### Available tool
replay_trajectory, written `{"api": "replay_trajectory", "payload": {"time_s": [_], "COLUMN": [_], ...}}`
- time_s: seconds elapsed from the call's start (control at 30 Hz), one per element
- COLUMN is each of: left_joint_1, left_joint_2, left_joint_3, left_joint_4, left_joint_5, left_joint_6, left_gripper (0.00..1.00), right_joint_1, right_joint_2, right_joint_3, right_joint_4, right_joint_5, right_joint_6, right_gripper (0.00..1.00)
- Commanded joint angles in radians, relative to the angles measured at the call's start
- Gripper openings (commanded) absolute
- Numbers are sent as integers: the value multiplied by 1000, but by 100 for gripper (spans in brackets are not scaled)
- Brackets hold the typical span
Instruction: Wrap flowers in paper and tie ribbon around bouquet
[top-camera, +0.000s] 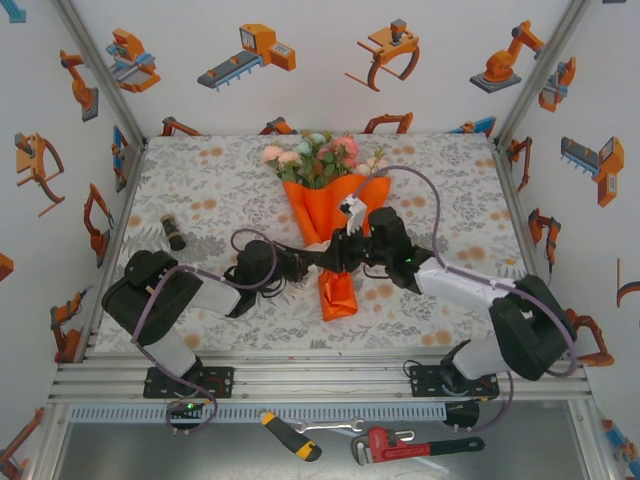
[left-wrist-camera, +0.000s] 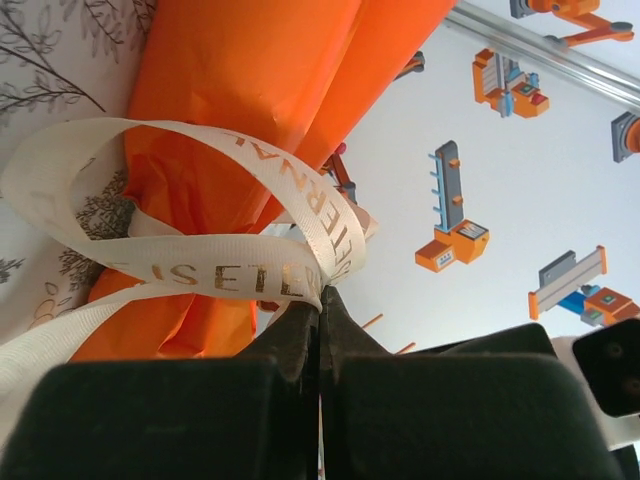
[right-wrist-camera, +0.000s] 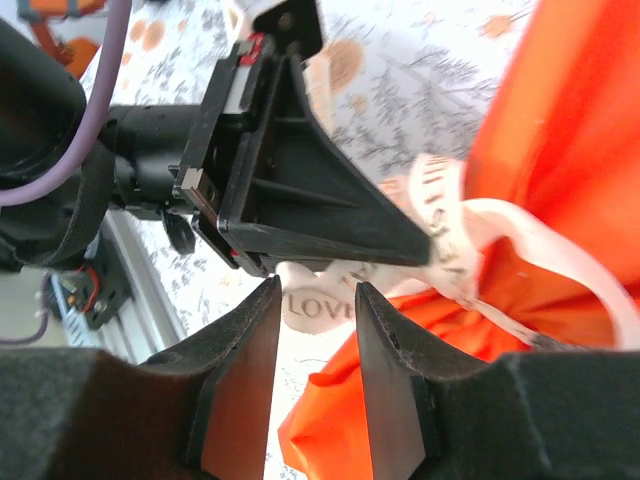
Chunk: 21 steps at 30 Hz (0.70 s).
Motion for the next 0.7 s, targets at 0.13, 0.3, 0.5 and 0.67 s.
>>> {"api": "replay_trajectory", "payload": {"time_s": [0.13,0.3,0.5,0.67], "left_joint_1": [11,12,12,20], "left_joint_2": [-145,-115,-73,-119], "left_joint_3": [33,71,83,95], "left_joint_4": [-362,-409,-352,-418], "left_joint_5": [-88,-79,-63,-77], "left_joint_6": [209,257,250,278], "left_gripper": [1,6,12,17], "right_joint_1": [-20,-20,-17,-17], "right_joint_2": [-119,2,150,207], "right_joint_3": [-57,10,97,120], "right_joint_4": [-130,-145,-80,-64], "right_joint_5": [321,233,71,106], "right_joint_6": [1,-88,-160,-252], "right_gripper": [31,28,27,28]}}
